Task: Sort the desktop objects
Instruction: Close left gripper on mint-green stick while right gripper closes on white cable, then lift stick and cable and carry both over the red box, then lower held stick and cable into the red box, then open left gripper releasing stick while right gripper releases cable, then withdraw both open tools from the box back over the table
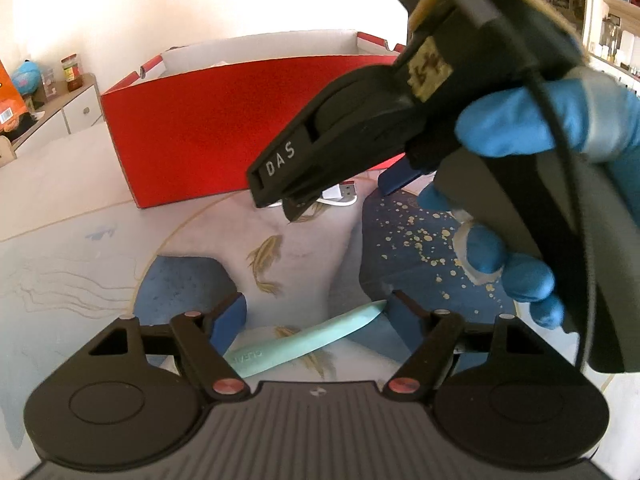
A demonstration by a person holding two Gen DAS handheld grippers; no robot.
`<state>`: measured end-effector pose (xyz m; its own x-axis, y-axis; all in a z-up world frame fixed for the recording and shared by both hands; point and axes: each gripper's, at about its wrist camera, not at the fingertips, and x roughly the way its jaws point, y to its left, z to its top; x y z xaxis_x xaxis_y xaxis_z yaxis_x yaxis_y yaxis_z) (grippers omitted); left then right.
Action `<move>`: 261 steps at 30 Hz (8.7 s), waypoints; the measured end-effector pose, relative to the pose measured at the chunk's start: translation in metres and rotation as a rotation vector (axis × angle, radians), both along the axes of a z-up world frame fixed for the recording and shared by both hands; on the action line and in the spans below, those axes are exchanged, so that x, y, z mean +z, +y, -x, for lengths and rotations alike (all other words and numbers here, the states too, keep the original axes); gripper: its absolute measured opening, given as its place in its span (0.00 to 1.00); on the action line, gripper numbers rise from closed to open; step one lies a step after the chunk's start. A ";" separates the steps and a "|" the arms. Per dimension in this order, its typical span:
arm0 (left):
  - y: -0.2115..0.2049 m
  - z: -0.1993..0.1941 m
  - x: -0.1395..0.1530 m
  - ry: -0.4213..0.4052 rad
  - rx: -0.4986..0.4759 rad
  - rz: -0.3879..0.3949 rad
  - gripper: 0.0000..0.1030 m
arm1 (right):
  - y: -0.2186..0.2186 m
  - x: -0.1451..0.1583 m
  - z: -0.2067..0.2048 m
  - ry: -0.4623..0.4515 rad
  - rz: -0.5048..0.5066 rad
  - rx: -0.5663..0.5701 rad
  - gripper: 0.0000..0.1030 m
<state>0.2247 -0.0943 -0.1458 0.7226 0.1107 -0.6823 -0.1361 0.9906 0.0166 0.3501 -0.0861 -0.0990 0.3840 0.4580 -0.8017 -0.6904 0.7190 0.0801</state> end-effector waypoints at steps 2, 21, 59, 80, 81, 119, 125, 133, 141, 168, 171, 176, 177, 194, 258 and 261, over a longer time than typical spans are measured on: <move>-0.001 0.003 0.000 -0.004 -0.009 -0.015 0.75 | 0.002 -0.001 0.000 -0.014 0.004 -0.002 0.75; 0.002 0.023 0.003 -0.015 -0.122 -0.025 0.26 | -0.005 0.004 0.010 -0.046 0.026 0.011 0.19; 0.035 0.010 0.000 0.002 -0.113 -0.021 0.64 | -0.065 0.001 0.038 -0.073 0.059 -0.015 0.51; 0.030 0.009 0.004 -0.014 -0.142 0.014 0.10 | -0.057 0.002 0.052 -0.098 0.033 -0.029 0.20; 0.031 0.009 0.004 -0.013 -0.140 0.020 0.10 | -0.058 0.003 0.053 -0.097 0.030 -0.035 0.20; 0.041 -0.012 0.099 -0.129 -0.137 0.012 0.09 | -0.067 0.094 0.061 -0.174 -0.068 -0.125 0.19; 0.044 -0.023 0.120 -0.165 -0.137 -0.001 0.09 | -0.062 0.112 0.055 -0.212 -0.077 -0.117 0.19; 0.061 -0.046 0.138 -0.138 -0.129 0.035 0.09 | -0.053 0.128 0.040 -0.218 -0.084 -0.119 0.19; 0.088 -0.072 0.155 -0.128 -0.112 0.031 0.09 | -0.039 0.137 0.031 -0.242 -0.082 -0.100 0.19; 0.138 -0.156 0.136 0.049 -0.260 0.029 0.09 | 0.004 0.121 -0.040 -0.160 -0.032 -0.139 0.20; 0.134 -0.165 0.133 0.052 -0.274 0.035 0.09 | 0.008 0.115 -0.047 -0.153 -0.015 -0.150 0.20; 0.121 -0.182 0.124 0.065 -0.299 0.028 0.09 | 0.016 0.103 -0.057 -0.144 0.015 -0.158 0.20; 0.118 -0.186 0.122 0.070 -0.302 0.028 0.09 | 0.018 0.101 -0.059 -0.142 0.020 -0.157 0.20; 0.099 -0.235 0.082 0.221 -0.343 0.018 0.10 | 0.028 0.082 -0.078 -0.114 0.061 -0.145 0.18; 0.085 -0.123 0.170 0.092 -0.212 0.006 0.62 | -0.046 0.153 0.006 -0.193 -0.082 -0.030 0.61; 0.086 -0.113 0.171 0.074 -0.190 0.000 0.63 | -0.050 0.155 0.010 -0.197 -0.093 -0.030 0.62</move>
